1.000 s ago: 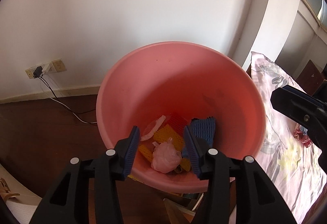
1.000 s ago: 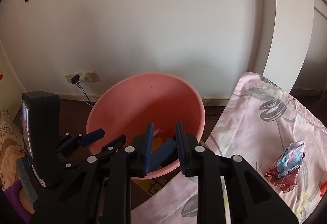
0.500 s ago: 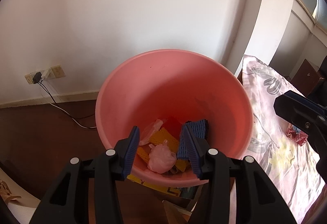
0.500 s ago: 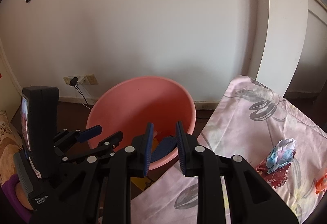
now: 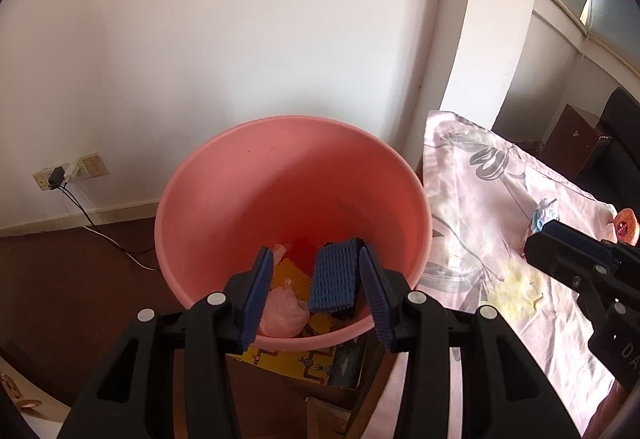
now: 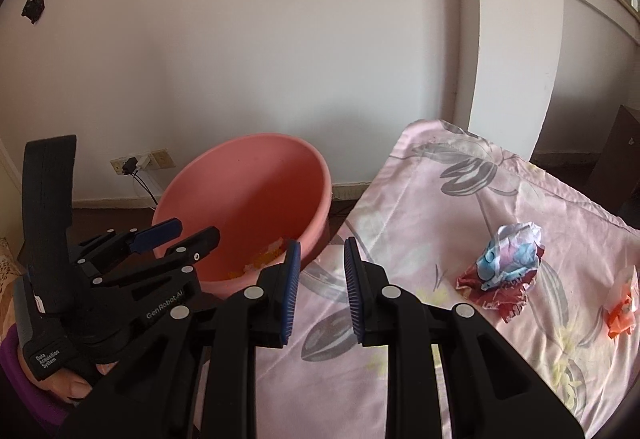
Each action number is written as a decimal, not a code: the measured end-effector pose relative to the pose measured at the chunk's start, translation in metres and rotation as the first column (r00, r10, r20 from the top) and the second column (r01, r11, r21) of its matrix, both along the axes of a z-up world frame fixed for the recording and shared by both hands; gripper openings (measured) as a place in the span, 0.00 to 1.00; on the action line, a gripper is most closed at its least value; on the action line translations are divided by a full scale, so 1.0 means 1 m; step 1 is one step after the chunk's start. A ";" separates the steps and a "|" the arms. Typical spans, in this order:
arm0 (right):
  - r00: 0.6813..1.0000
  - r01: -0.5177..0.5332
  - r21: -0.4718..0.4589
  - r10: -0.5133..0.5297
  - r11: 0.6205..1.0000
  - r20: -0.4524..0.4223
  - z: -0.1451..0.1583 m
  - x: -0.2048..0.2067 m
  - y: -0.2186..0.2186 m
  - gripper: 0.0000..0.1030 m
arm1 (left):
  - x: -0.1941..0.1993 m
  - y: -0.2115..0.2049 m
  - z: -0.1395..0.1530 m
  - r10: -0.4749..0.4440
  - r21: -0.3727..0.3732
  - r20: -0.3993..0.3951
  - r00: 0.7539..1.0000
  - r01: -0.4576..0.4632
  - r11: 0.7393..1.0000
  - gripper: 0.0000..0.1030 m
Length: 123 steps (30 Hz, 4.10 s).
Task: Collect trash
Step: 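Move both open grippers back over the table, then grasp the crumpled wrapper with the left gripper while the right grasps the white-orange bag, then carry the wrapper and plastic bag over the pink bucket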
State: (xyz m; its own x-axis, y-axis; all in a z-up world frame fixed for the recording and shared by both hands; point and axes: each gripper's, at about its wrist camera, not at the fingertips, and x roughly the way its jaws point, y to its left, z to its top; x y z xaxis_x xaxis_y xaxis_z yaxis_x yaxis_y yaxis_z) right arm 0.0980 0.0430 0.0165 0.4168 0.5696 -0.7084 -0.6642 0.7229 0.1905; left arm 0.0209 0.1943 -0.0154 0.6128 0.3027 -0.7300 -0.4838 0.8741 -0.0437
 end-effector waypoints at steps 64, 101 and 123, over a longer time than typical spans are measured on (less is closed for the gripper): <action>0.775 0.626 0.007 -0.621 0.780 -0.116 -0.055 0.052 -0.294 0.35 | 0.119 -0.200 -0.019 -0.534 -0.033 -0.027 0.845 0.533 0.846 0.10; 0.821 0.567 0.012 -0.564 0.824 -0.094 -0.051 0.055 -0.268 0.25 | 0.091 -0.194 -0.011 -0.507 -0.048 -0.016 0.862 0.506 0.861 0.10; 0.911 0.410 -0.019 -0.410 0.912 -0.031 -0.028 0.013 -0.195 0.25 | 0.064 -0.156 0.000 -0.393 -0.033 0.018 0.920 0.393 0.919 0.10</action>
